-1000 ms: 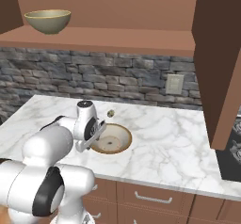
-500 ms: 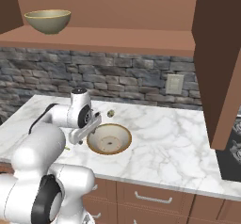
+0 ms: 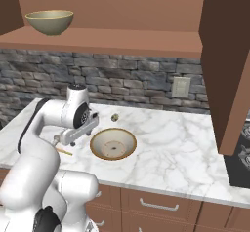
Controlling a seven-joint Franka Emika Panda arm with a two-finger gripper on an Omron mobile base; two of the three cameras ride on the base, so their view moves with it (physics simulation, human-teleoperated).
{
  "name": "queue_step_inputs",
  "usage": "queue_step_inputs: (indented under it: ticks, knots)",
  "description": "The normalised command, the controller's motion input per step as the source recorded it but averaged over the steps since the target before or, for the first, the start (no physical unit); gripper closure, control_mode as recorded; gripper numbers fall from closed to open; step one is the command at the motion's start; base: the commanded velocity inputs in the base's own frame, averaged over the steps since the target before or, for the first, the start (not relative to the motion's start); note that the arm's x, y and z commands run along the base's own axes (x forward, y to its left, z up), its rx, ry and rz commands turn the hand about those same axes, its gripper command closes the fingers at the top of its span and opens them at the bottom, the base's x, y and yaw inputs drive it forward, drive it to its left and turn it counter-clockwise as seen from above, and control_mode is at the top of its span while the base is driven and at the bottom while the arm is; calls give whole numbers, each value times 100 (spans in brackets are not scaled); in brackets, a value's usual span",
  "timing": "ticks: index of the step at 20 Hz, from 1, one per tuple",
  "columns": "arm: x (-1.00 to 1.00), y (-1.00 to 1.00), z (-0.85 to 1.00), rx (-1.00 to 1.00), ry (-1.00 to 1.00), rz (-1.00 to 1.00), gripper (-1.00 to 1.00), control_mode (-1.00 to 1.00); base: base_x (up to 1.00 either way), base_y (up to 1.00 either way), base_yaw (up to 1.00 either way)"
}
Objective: Pick both bowls and place them on the counter. Then place the mushroom in one bowl and place the cream cheese stick in the other bowl.
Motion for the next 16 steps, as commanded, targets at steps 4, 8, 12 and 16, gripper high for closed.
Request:
queue_step_inputs:
  ticks: [4,8,12,16]
  knots:
    - [-55,18,38,25,0,-16,-100,-100,0,0,0]
    - [-70,11,37,28,-3,-24,-100,-100,0,0,0]
    - [-76,12,38,23,0,-34,-100,-100,0,0,0]
    - [-68,20,42,20,0,-40,-100,-100,0,0,0]
